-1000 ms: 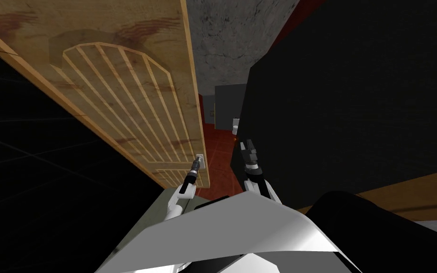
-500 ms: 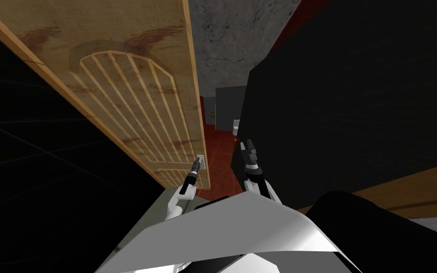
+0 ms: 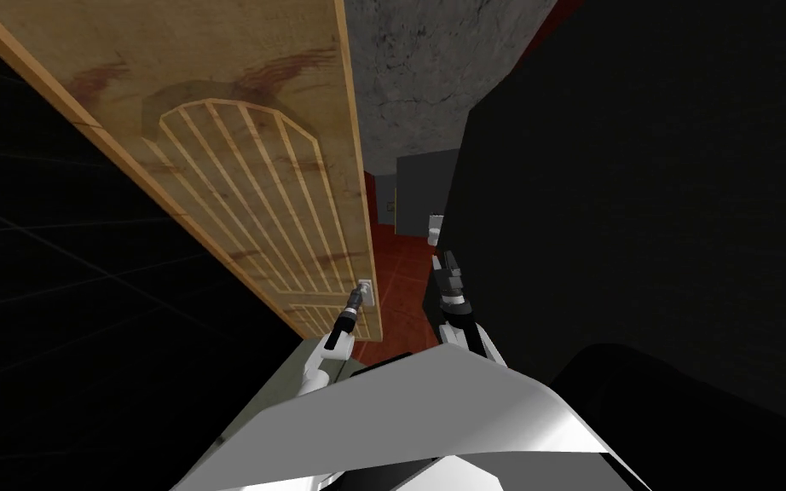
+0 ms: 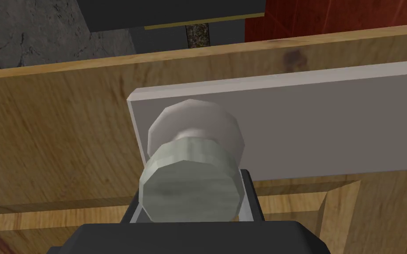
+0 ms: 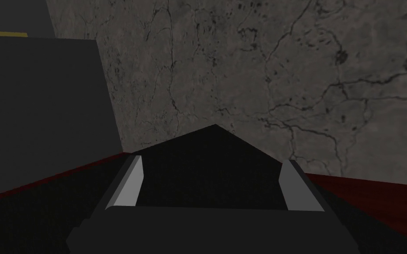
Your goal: Push the door open
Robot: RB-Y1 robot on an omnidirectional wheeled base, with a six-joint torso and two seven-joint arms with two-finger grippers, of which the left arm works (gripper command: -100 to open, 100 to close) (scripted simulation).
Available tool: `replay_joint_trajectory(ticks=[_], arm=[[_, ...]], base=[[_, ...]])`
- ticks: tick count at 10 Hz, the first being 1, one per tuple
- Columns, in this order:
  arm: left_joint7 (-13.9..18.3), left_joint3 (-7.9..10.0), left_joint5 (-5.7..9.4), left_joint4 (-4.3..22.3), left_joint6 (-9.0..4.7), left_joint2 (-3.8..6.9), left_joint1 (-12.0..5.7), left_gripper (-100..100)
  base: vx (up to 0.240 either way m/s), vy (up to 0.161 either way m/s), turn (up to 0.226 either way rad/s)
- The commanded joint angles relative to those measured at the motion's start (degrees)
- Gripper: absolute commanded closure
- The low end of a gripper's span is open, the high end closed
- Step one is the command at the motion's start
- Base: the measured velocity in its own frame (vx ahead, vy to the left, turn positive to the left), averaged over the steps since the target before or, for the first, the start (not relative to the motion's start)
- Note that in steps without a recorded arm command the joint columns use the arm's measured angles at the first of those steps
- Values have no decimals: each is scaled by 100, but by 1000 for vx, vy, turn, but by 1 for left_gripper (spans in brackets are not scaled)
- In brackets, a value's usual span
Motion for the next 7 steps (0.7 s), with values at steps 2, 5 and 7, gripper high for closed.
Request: replay_joint_trajectory(ticks=[2, 5, 7], arm=[[-123, -53, 98, -7, 3, 81, -20, 100], [-59, -131, 94, -137, 43, 57, 49, -100], [-36, -213, 111, -247, 86, 26, 106, -100]], base=[[176, -23, 286], [-169, 3, 9], [-265, 27, 12]])
